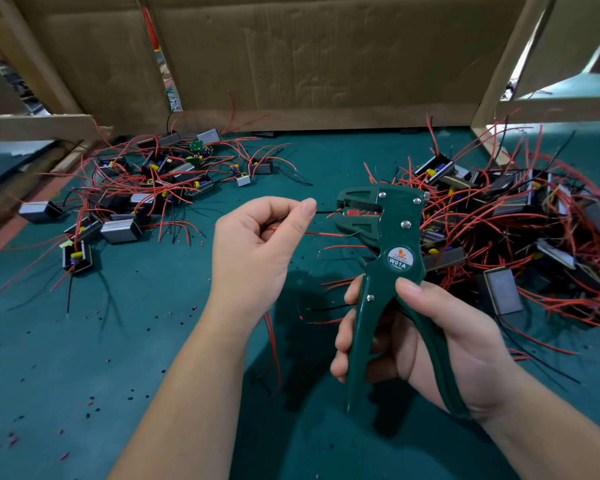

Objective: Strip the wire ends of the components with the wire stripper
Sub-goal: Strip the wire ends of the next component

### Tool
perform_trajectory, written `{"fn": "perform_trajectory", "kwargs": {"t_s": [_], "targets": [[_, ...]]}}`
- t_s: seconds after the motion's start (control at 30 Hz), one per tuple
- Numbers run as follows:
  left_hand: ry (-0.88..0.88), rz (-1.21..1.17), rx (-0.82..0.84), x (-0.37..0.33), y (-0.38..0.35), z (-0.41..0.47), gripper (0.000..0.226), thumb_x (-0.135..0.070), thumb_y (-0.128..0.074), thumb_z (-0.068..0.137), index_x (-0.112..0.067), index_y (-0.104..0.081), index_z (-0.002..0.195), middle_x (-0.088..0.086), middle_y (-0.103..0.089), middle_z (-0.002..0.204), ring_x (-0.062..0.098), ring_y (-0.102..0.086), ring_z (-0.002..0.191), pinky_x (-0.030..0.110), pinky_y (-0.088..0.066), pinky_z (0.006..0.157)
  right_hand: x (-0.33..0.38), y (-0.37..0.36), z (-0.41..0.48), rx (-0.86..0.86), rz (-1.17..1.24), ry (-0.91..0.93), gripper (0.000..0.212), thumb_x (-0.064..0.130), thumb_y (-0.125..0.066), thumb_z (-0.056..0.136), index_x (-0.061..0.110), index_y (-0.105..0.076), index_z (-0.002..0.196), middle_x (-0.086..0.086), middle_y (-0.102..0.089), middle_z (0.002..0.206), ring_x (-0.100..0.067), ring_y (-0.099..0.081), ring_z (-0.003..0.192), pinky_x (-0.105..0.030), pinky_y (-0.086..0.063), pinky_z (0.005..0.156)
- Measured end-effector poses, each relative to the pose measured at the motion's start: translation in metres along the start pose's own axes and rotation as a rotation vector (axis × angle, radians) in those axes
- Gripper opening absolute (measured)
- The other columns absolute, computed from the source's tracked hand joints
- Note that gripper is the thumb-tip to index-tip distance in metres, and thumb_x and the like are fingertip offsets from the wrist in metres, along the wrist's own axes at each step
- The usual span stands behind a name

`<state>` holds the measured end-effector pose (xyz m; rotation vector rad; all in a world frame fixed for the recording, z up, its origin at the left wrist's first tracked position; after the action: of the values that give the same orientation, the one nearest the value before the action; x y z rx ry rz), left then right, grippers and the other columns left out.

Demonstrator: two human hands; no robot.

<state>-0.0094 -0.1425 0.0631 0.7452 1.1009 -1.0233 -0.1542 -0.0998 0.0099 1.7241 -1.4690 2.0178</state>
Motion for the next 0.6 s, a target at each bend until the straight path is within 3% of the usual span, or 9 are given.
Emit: {"fn": "perform_trajectory", "kwargs": {"t_s": [0.13,0.6], "targets": [[-0.001,-0.009,0.002,-0.0005,0.0,-0.0004,0.019,-0.021,-0.069,0.085,-0.019,-0.065,0.067,-0.013,-0.038,0.042,0.004,-0.025,0.042,0.014,-0.023,0.04,0.0017,0.0048,0.0,-0.056,-0.004,0.011,0.059,0.053,-0.082,0.059,0.008,-0.067,0.094,-0.027,-0.062,0.079,-0.041,-0.065,0.067,-0.049,-0.055,0.066],[-0.004,-0.023,0.005,-0.0012,-0.0018,-0.0009,0.018,-0.02,-0.07,0.084,-0.019,-0.066,0.066,-0.014,-0.038,0.045,0.003,-0.025,0.043,0.013,-0.024,0.04,0.0013,0.007,-0.0005,-0.066,-0.061,0.028,0.056,0.054,-0.08,0.063,0.009,-0.066,0.094,-0.028,-0.062,0.079,-0.04,-0.065,0.067,-0.049,-0.054,0.067]]}}
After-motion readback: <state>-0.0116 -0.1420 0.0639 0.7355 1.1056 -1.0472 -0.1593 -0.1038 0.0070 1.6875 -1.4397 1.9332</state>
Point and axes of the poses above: each hand's wrist, its own z-axis towards the middle knuckle, its own y-axis out of the back of the hand, x = y × z, the point moved 10 cm from there along z, towards the middle knuckle
